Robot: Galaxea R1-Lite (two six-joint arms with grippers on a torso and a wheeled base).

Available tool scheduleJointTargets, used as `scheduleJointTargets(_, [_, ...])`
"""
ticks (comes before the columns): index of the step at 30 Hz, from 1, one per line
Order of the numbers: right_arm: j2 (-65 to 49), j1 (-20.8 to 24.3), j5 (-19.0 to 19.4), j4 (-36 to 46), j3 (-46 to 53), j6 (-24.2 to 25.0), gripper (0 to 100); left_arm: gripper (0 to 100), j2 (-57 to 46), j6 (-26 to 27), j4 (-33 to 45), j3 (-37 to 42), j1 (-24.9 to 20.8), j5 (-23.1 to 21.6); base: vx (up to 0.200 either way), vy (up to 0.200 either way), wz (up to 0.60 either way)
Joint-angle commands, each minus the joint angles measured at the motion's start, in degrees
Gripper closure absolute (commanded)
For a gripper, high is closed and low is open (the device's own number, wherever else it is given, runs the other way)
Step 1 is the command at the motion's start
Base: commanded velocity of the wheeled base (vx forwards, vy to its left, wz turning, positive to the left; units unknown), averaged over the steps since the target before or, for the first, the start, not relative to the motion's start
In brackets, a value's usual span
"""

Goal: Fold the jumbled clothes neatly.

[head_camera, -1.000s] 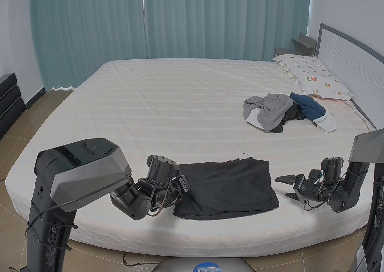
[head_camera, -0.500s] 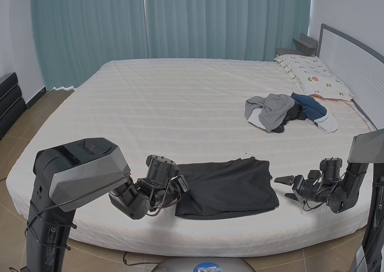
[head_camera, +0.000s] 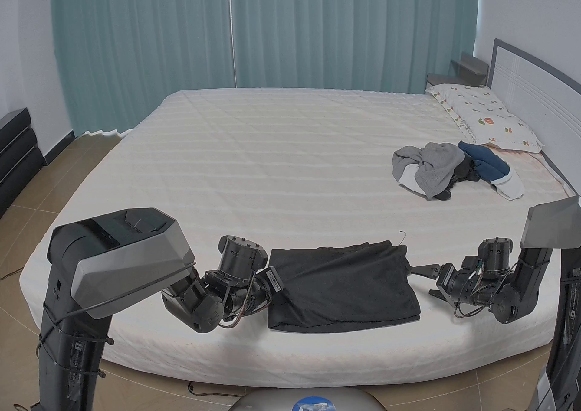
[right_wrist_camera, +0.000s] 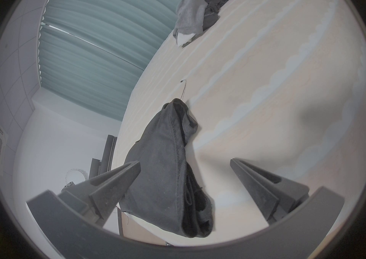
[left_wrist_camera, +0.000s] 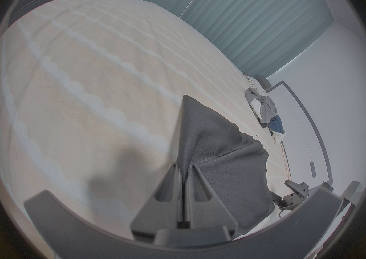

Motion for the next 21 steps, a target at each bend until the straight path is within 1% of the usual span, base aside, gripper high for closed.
scheduleJointTargets(1, [-0.16, 1.44, -0.17, -0.07, 0.0, 0.05, 0, 100, -0.43, 0.0, 0.0, 0.5, 0.16, 0.02, 0.0, 0.2, 0.0])
scheduleJointTargets(8, [-0.34, 3.28, -1.4, -0.07, 0.0, 0.22, 0, 100, -0.87, 0.0, -0.18, 1.64, 0.42, 0.02, 0.0, 0.2, 0.0])
scheduleJointTargets(9, [-0.16, 3.81, -2.28, -0.68, -0.09, 0.66, 0, 100, -0.87, -0.09, -0.18, 2.0, 0.42, 0.02, 0.0, 0.2, 0.0])
scheduleJointTargets(11, [-0.08, 4.51, -2.71, -1.56, 0.0, 1.54, 0, 100, -0.96, -0.09, -0.27, 2.44, 0.51, 0.02, 0.0, 0.2, 0.0])
scheduleJointTargets(21, [-0.25, 6.01, -2.89, -2.88, 0.17, 2.33, 0, 100, -0.96, -0.09, -0.27, 2.61, 0.6, 0.54, 0.0, 0.2, 0.0])
